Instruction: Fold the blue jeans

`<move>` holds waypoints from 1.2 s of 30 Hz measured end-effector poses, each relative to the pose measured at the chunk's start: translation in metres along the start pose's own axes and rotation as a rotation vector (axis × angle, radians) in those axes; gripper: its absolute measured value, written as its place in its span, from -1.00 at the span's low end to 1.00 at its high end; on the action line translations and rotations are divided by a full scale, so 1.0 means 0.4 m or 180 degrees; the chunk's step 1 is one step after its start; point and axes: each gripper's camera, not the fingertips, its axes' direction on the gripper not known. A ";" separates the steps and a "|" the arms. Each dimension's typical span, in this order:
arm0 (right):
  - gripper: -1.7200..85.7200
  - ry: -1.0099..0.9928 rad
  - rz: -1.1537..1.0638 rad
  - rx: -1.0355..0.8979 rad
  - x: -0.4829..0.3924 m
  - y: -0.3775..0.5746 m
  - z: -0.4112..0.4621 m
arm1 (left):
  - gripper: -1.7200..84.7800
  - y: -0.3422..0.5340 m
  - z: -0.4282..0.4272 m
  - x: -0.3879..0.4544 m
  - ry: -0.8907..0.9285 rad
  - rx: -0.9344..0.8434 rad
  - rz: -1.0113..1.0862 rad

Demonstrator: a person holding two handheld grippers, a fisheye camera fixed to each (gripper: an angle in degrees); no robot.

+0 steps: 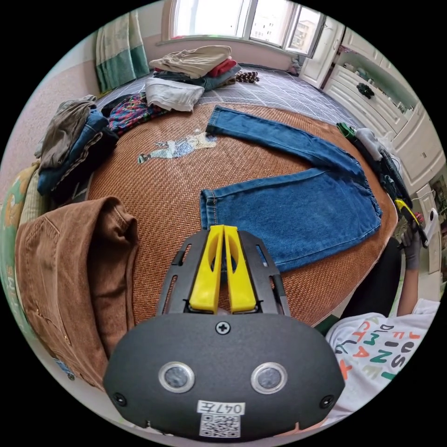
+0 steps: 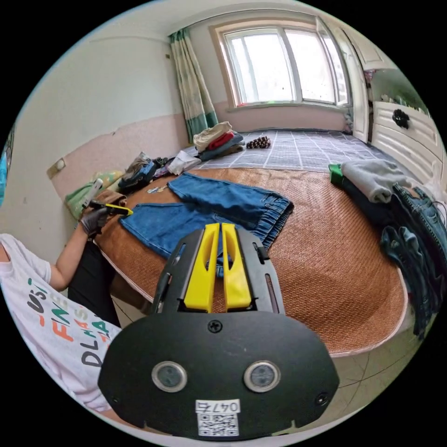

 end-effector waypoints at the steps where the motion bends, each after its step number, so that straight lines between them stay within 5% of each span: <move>1: -0.99 -0.0017 0.0115 -0.0016 0.029 0.029 0.006 | -0.98 -0.004 0.005 0.008 -0.0036 -0.0003 0.0032; 8: -0.98 -0.0002 -0.0001 -0.0009 0.092 0.073 0.053 | -0.98 -0.018 0.049 0.083 -0.0383 0.0134 0.0194; 13: -0.96 0.0105 -0.0261 0.0315 0.266 -0.102 0.059 | -0.97 -0.073 -0.048 0.034 -0.0001 0.0356 -0.0174; 16: -0.93 0.0023 -0.0239 0.0347 0.398 -0.153 0.110 | -0.93 -0.206 -0.237 0.104 0.0100 0.1174 0.0009; 19: -0.85 -0.0101 -0.0146 0.0255 0.511 -0.136 0.182 | -0.80 -0.509 -0.259 0.186 0.0187 0.1151 0.0580; 26: -0.80 -0.0034 0.0003 0.0046 0.673 -0.045 0.281 | -0.70 -1.117 0.189 0.051 -0.0113 0.0018 0.0284; 36: -0.79 -0.0131 0.0261 -0.0164 0.824 -0.052 0.417 | -0.71 -1.185 0.591 -0.138 -0.0067 -0.0426 -0.0382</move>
